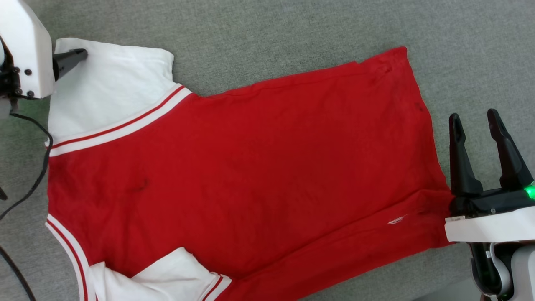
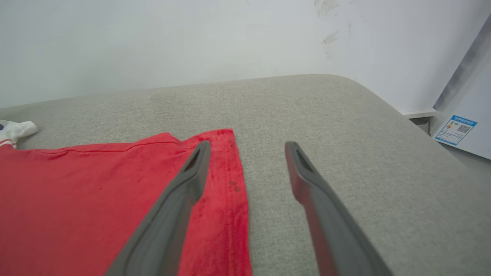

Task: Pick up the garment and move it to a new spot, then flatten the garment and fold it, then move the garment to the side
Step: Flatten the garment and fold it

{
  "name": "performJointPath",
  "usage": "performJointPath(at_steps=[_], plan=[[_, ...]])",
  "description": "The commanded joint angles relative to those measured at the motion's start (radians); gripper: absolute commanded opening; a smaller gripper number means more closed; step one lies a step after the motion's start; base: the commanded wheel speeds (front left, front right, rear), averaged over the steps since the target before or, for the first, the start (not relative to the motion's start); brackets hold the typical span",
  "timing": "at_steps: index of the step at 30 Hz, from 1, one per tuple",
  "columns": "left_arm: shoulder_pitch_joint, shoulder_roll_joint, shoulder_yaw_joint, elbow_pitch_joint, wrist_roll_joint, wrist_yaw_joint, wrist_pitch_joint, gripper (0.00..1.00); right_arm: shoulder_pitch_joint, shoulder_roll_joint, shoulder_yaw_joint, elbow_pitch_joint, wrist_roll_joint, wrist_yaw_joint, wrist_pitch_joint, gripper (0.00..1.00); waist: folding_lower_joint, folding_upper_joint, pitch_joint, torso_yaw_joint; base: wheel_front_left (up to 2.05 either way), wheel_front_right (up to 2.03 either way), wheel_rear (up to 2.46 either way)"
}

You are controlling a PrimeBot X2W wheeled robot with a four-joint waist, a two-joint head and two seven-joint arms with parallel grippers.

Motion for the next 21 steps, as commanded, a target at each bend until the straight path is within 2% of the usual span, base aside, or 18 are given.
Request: performJointPath(at_steps=[1,2,3,11,14,16,21], plan=[[0.025,-0.002,-0.022,0.028,0.005,-0.005,0.018,1.00,-0.010,0.004,0.001,0.005,0.005,-0.001,-0.007,1.00,-0.0001,-0.0001,0.004,-0.002,0.00,0.00,0.00],[0.034,-0.004,-0.031,0.037,-0.004,-0.008,0.029,0.30,-0.011,0.003,0.001,0.007,0.004,-0.001,-0.007,1.00,-0.0001,-0.0001,0.005,-0.001,0.00,0.00,0.00],[0.042,-0.010,-0.037,0.045,-0.015,-0.013,0.039,0.00,-0.012,0.002,0.001,0.008,0.001,-0.001,-0.007,1.00,-0.0001,-0.0001,0.005,0.001,0.00,0.00,0.00],[0.026,-0.040,-0.034,0.059,-0.026,-0.028,-0.098,0.00,-0.025,-0.039,-0.002,-0.002,-0.019,-0.001,0.039,1.00,-0.0001,-0.0001,-0.035,0.040,0.00,0.00,0.00],[0.013,-0.046,-0.048,0.045,-0.028,-0.031,-0.173,0.00,-0.028,-0.078,-0.009,-0.013,-0.014,-0.001,0.103,1.00,-0.0001,-0.0001,-0.069,0.071,0.00,0.00,0.00],[0.013,-0.054,-0.076,0.016,-0.040,-0.032,-0.218,0.00,-0.031,-0.108,-0.014,-0.017,-0.006,-0.001,0.170,1.00,-0.0001,-0.0001,-0.094,0.097,0.00,0.00,0.00],[0.035,-0.018,-0.156,-0.093,-0.090,-0.033,-0.301,0.00,-0.076,-0.234,0.018,-0.023,0.045,-0.001,0.438,1.00,-0.0001,-0.0001,-0.144,0.156,0.00,0.00,0.00]])
